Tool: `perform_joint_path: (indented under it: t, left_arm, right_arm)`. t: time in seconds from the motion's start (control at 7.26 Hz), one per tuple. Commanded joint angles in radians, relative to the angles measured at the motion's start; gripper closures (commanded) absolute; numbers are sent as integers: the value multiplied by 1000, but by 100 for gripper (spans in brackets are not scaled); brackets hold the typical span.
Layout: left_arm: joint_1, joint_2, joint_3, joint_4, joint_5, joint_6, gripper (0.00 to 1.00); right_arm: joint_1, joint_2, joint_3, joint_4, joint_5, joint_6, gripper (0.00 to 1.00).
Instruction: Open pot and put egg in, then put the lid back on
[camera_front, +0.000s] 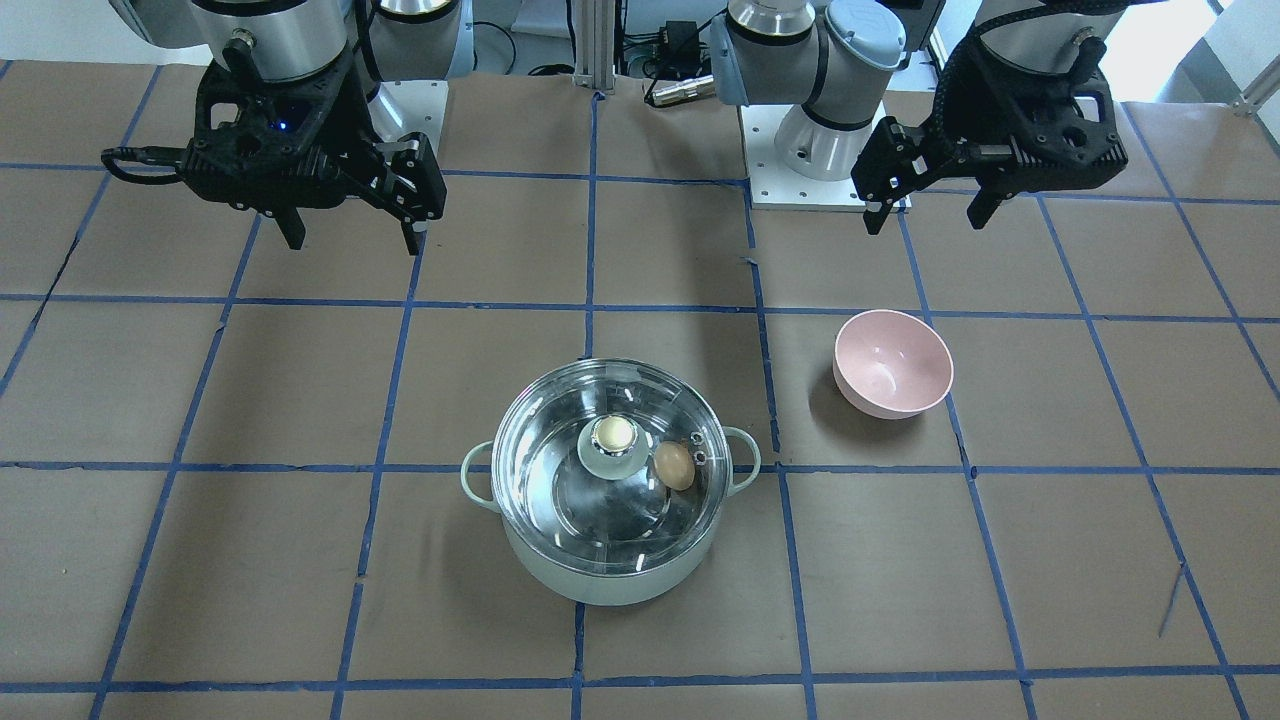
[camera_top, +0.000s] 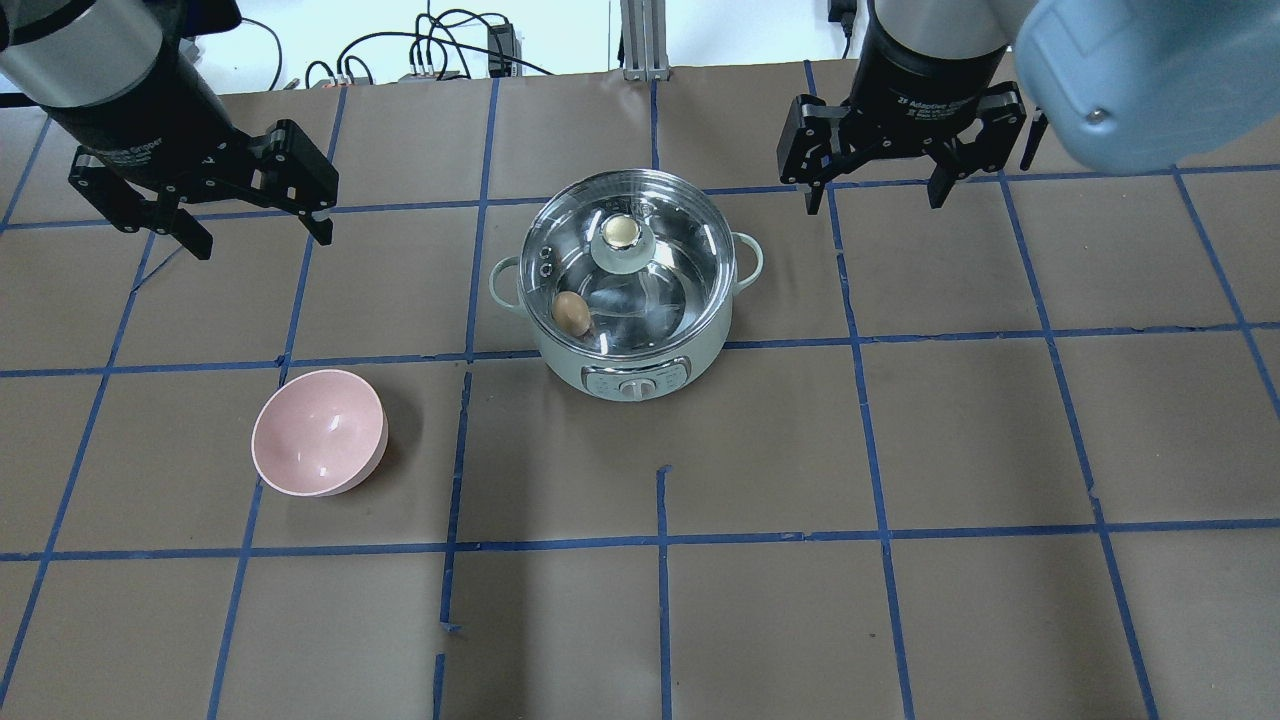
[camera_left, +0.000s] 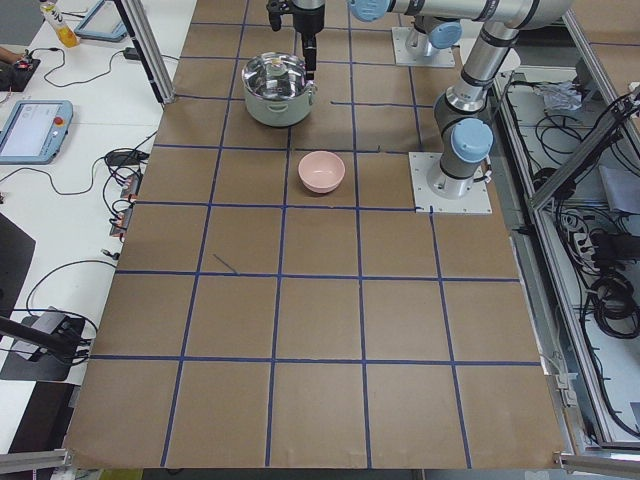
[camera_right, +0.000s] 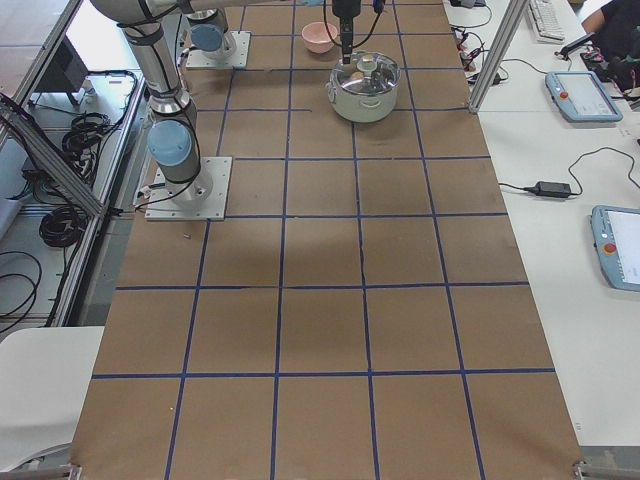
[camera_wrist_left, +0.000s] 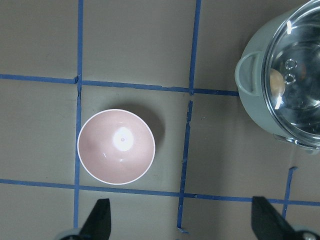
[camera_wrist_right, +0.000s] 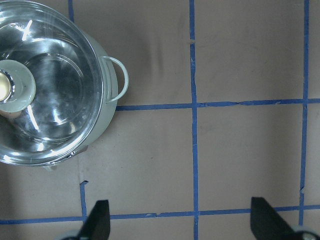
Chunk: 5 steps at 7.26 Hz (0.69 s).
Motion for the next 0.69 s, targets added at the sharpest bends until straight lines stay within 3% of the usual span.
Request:
perform_joint_path:
  t: [0.0,0.55]
  left_arm:
    - [0,0,1,1,7,8,0]
    - [29,0,7,-5,4,18,0]
  right_arm:
    - [-5,-1,1,-1,3,1,0]
    - [-2,-1,3,-6,5,-1,0]
